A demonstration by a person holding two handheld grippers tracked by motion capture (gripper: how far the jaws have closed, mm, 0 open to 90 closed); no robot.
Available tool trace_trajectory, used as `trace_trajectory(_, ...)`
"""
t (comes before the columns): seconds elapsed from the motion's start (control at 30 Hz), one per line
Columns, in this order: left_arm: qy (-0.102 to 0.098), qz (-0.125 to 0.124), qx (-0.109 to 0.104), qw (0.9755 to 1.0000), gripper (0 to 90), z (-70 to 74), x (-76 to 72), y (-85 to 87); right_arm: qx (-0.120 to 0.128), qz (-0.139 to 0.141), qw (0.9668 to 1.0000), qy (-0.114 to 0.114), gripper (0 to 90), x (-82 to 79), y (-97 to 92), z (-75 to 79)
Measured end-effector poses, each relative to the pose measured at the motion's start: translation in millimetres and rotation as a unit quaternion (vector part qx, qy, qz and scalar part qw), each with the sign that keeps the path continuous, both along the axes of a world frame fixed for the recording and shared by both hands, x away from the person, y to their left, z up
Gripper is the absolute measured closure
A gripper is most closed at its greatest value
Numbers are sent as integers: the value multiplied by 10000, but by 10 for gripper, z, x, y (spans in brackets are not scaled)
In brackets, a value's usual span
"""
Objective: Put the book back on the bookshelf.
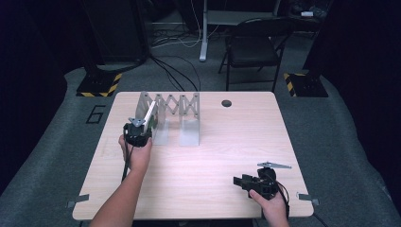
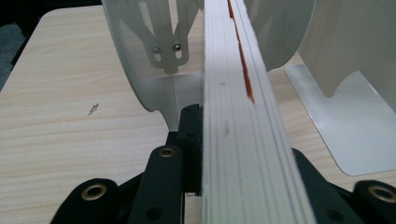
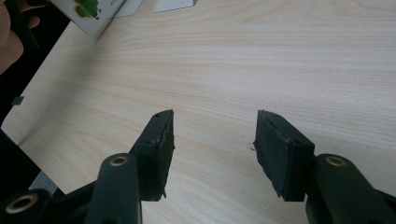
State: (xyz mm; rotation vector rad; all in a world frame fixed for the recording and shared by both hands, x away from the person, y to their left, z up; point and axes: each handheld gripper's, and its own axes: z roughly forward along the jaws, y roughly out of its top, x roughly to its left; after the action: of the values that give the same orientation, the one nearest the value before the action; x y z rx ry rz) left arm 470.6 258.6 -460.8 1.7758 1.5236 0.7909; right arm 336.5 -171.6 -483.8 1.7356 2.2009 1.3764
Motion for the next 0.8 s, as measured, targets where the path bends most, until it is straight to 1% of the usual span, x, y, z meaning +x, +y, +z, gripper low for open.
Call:
trace_trajectory(0.1,20,-2,29,10000,743,-22,7,0,1,2,10000,-12,469,1,2,0)
trace_trajectory(0.2,75,34,-49,10000,739,-54,6,10,-8,19,10000,1,470,3,-2,-1)
trace_trajectory(0.3,33,58,-100,9999,736,-63,8,21,-9,29,10000,-1,469,3,-1,-1)
trace_trajectory(0.5,15,15,-77,10000,715,-73,7,27,-2,15,10000,17,469,8,1,-6)
trace_trajectory(0.6,68,-41,28,10000,693,-68,-2,28,-21,22,10000,13,469,8,5,-12)
trace_trajectory(0.63,50,1,-34,10000,677,-72,-6,30,-41,29,10000,29,469,7,8,-17)
trace_trajectory(0.67,50,1,-34,10000,673,-72,-6,30,-41,29,10000,29,469,7,8,-17)
trace_trajectory(0.7,13,31,-81,10000,673,-76,-8,33,-42,30,10000,31,469,6,9,-17)
trace_trajectory(0.73,24,49,-132,9999,652,-76,-16,38,-32,23,10000,23,469,7,9,-14)
trace_trajectory(0.77,24,49,-132,9999,633,-76,-16,38,-32,23,10000,23,469,7,9,-14)
trace_trajectory(0.8,-4,30,-165,9999,633,-76,-19,45,-26,21,10000,15,469,8,7,-14)
